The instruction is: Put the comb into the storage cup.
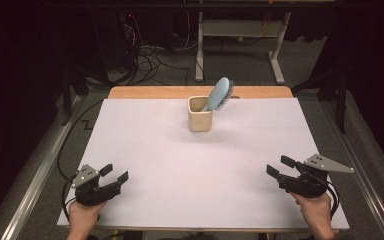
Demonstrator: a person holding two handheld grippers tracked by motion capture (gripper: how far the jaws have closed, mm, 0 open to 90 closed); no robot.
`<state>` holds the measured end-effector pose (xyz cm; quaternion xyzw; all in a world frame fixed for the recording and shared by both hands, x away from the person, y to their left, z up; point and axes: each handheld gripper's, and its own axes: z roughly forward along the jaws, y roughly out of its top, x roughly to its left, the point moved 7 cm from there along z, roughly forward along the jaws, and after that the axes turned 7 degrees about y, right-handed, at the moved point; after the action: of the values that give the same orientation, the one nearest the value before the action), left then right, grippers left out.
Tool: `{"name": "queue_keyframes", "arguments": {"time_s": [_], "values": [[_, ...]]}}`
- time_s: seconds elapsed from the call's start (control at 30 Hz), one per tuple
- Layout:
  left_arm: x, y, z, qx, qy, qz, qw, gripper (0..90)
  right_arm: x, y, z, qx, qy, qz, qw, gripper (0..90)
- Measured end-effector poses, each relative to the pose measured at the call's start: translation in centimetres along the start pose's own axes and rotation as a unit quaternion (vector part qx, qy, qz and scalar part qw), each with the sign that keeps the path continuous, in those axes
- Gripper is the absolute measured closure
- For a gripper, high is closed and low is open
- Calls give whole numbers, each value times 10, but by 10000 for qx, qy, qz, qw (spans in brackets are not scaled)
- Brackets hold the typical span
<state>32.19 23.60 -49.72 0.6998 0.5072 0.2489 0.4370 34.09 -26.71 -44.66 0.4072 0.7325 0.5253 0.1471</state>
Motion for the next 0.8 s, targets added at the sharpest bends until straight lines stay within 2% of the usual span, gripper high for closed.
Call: {"name": "queue_keyframes", "arguments": {"time_s": [0.8], "values": [[0, 0, 0, 14, -6, 4, 10000, 317, -6, -15, 0, 100, -70, 97, 9999, 304]]}}
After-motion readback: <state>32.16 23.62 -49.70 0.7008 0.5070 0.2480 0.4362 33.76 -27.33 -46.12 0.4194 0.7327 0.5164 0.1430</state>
